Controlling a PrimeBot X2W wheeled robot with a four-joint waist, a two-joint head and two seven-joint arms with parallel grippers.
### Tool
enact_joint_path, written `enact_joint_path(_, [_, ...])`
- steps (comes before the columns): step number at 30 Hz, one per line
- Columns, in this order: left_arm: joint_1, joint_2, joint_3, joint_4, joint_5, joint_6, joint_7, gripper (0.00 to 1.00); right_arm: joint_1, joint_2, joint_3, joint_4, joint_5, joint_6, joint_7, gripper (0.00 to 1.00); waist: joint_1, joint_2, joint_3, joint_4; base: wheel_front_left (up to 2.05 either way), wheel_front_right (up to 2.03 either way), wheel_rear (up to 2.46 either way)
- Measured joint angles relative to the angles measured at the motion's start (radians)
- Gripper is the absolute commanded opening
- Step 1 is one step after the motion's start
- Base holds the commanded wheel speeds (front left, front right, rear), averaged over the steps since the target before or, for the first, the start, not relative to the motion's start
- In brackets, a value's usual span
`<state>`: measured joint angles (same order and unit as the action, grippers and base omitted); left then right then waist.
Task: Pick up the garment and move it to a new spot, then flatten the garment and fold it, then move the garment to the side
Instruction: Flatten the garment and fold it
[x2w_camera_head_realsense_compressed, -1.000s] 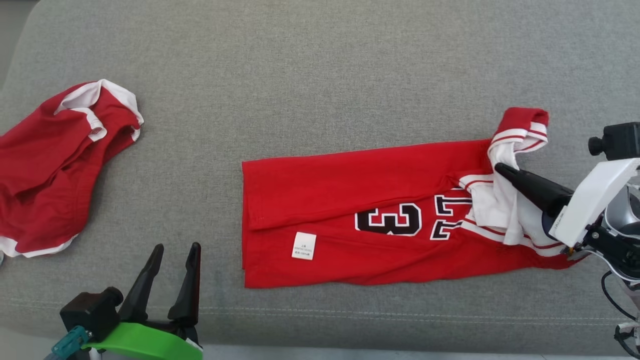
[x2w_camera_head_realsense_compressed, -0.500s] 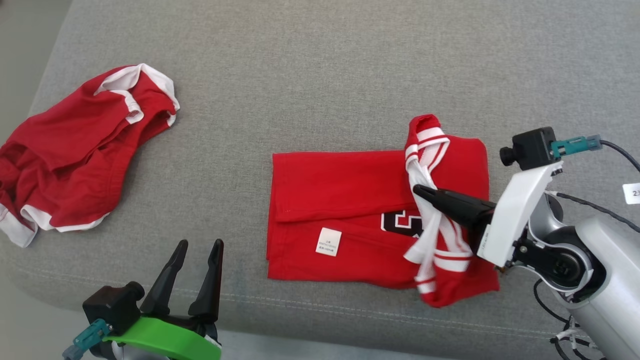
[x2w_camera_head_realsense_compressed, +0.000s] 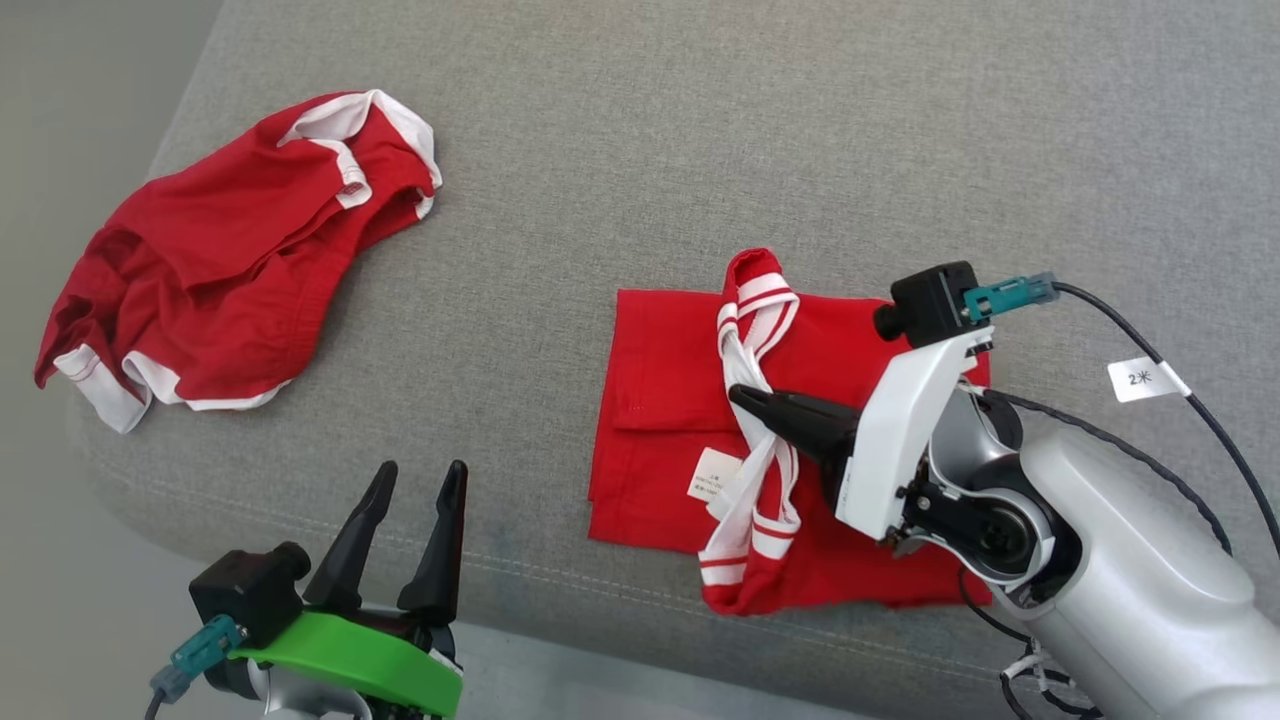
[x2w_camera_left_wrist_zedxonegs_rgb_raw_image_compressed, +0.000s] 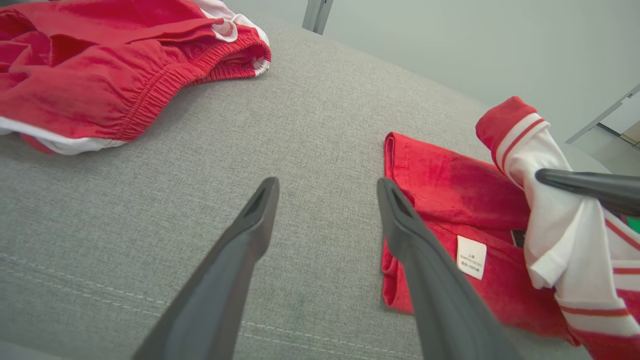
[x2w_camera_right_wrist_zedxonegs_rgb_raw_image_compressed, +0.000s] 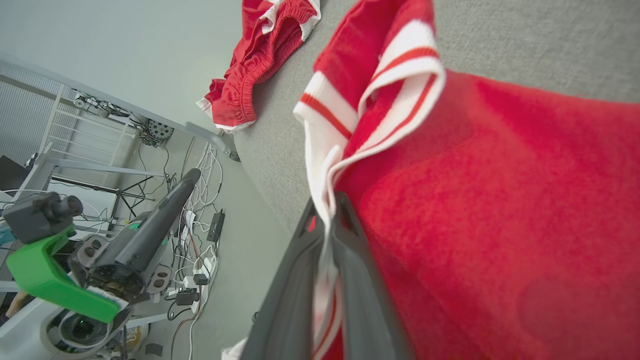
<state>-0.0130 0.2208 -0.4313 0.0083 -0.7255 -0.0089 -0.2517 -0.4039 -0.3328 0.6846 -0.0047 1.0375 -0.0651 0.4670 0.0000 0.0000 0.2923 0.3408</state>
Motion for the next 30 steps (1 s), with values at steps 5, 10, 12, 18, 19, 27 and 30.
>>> enact_joint_path(5, [-0.009,-0.022,-0.002,0.017,0.003,-0.007,0.000,1.00,-0.022,0.036,0.010,0.051,-0.017,-0.009,-0.013,0.00,0.0000,0.0000,-0.001,0.020,0.00,0.00,0.00])
enact_joint_path(10, [-0.010,-0.036,-0.003,0.030,0.008,-0.010,0.000,1.00,-0.025,0.065,0.012,0.100,-0.027,-0.017,-0.033,0.00,0.0000,0.0000,-0.008,0.037,0.00,0.00,0.00])
enact_joint_path(12, [-0.013,-0.042,-0.004,0.037,0.009,-0.018,0.000,1.00,-0.025,0.074,0.011,0.119,-0.030,-0.017,-0.045,0.00,0.0000,0.0000,-0.010,0.044,0.00,0.00,0.00])
enact_joint_path(18, [-0.018,-0.050,0.004,0.047,0.009,-0.019,0.000,1.00,-0.045,0.106,0.015,0.170,-0.053,-0.026,-0.068,1.00,0.0000,0.0000,-0.017,0.063,0.00,0.00,0.00])
enact_joint_path(19, [-0.018,-0.050,0.007,0.050,0.010,-0.019,0.000,1.00,-0.053,0.116,0.022,0.178,-0.053,-0.026,-0.071,1.00,0.0000,0.0000,-0.019,0.064,0.00,0.00,0.00])
enact_joint_path(27, [-0.018,-0.051,0.024,0.072,0.018,-0.019,0.000,1.00,-0.100,0.221,0.070,0.225,-0.053,0.007,-0.095,1.00,0.0000,0.0000,-0.047,0.056,0.00,0.00,0.00])
enact_joint_path(30, [-0.017,-0.050,0.040,0.072,0.021,-0.019,0.000,1.00,-0.112,0.247,0.062,0.230,-0.052,0.022,-0.125,1.00,0.0000,0.0000,-0.057,0.043,0.00,0.00,0.00])
